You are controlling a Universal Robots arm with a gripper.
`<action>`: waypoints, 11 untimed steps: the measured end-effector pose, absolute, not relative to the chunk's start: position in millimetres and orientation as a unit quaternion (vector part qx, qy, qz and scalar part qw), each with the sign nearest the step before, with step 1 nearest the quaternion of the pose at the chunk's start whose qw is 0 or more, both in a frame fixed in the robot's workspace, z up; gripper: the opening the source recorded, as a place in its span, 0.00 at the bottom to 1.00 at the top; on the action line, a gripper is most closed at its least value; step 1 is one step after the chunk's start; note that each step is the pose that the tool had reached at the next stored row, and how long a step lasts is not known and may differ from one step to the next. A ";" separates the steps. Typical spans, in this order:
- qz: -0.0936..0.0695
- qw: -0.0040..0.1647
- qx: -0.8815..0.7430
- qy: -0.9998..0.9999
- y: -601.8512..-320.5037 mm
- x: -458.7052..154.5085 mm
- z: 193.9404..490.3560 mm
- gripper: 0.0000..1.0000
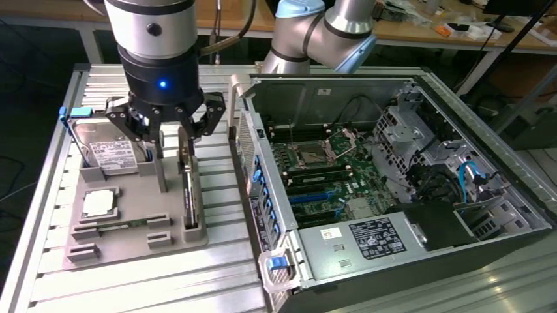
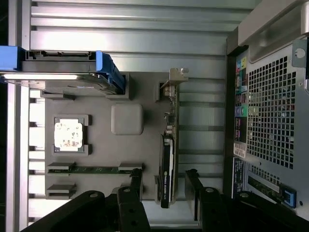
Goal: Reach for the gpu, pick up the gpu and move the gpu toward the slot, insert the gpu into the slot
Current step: 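Pick up the gpu and move the gpu toward the slot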
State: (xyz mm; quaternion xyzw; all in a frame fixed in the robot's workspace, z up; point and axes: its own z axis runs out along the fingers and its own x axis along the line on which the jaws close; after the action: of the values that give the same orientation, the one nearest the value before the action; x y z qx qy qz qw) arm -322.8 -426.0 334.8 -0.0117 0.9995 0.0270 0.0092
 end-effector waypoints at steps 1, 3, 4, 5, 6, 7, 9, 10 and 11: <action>0.027 0.009 -0.012 1.000 -426.2 -322.9 333.0 0.48; 0.027 0.009 -0.012 1.000 -426.7 -322.8 328.5 0.48; 0.027 0.009 -0.012 1.000 -427.0 -322.8 326.1 0.48; 0.027 0.009 -0.012 1.000 -427.3 -322.4 324.2 0.48; 0.027 0.009 -0.012 1.000 -427.4 -321.4 322.5 0.48; 0.027 0.009 -0.012 1.000 -427.4 -320.5 320.7 0.48; 0.027 0.009 -0.012 1.000 -427.8 -318.4 316.7 0.48; 0.027 0.009 -0.012 1.000 -427.9 -317.6 315.1 0.48; 0.027 0.009 -0.012 1.000 -428.1 -316.5 313.1 0.48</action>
State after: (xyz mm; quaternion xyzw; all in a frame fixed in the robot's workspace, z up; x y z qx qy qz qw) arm -316.5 -428.1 313.1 -0.0117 0.9995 0.0270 0.0092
